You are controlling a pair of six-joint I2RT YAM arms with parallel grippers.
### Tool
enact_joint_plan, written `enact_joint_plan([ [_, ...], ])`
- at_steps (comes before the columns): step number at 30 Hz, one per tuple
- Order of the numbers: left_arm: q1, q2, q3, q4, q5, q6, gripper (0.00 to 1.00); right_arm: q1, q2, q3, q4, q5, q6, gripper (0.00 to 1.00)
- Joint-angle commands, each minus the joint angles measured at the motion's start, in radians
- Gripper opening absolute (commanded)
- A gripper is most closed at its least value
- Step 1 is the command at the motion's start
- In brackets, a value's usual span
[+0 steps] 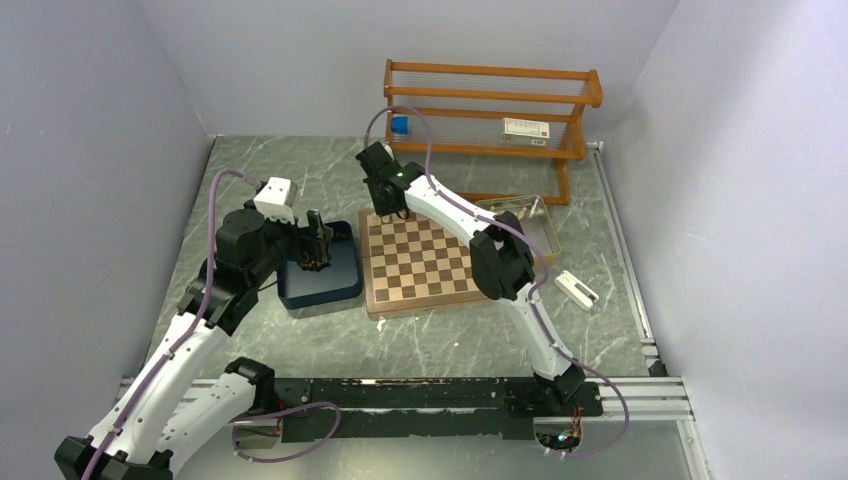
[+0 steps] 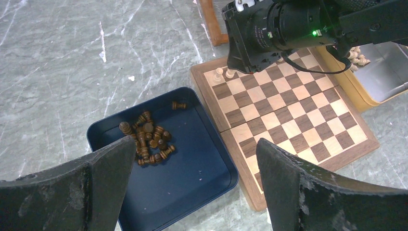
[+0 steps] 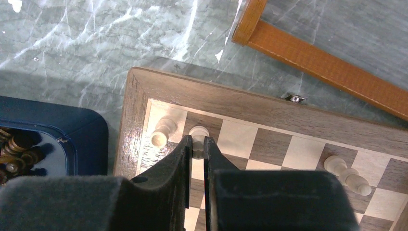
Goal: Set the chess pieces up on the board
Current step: Place the chess piece on the chessboard.
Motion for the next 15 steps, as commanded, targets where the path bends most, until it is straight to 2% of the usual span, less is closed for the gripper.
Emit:
enact_joint_plan([
  [1, -0.006, -0.012, 0.018, 0.011, -0.008, 0.014, 1.0, 0.003, 0.028, 0.026, -0.051, -0.007, 0.009, 0.12],
  [9, -0.006, -0.009, 0.018, 0.01, -0.01, 0.014, 1.0, 0.002, 0.041, 0.028, -0.04, 0.004, 0.003, 0.12],
  [15, -0.006, -0.009, 0.018, 0.01, -0.01, 0.014, 1.0, 0.002, 0.04, 0.021, -0.043, 0.007, 0.004, 0.18],
])
